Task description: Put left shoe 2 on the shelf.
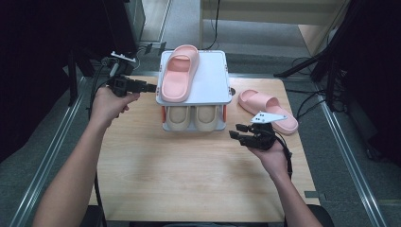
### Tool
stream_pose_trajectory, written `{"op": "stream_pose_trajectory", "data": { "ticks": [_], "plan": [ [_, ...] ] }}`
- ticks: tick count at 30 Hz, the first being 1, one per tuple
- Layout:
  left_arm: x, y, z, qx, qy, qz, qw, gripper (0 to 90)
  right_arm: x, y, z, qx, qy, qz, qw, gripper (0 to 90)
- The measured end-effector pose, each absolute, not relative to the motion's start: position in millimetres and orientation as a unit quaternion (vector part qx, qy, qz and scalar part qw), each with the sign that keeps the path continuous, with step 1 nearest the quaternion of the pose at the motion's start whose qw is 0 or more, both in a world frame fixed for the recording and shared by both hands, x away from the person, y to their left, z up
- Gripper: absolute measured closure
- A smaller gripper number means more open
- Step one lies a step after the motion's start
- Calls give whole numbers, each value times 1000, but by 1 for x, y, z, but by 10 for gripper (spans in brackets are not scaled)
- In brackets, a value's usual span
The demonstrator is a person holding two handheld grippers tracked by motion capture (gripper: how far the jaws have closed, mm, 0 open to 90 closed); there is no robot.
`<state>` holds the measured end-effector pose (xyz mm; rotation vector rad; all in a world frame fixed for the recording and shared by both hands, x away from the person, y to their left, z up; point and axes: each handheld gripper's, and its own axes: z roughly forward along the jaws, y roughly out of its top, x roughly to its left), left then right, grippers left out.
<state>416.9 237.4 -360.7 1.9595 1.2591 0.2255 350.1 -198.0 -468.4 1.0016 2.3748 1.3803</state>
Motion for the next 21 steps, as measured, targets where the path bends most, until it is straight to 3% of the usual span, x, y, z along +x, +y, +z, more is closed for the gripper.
{"op": "stream_pose_trajectory", "data": {
  "ticks": [7,21],
  "plan": [
    [402,236,-380,785,480,94,380,462,361,-215,-463,363,792,478,115,658],
    [372,240,-425,789,471,76,387,496,392,-249,-473,397,788,456,117,720]
  ]
}}
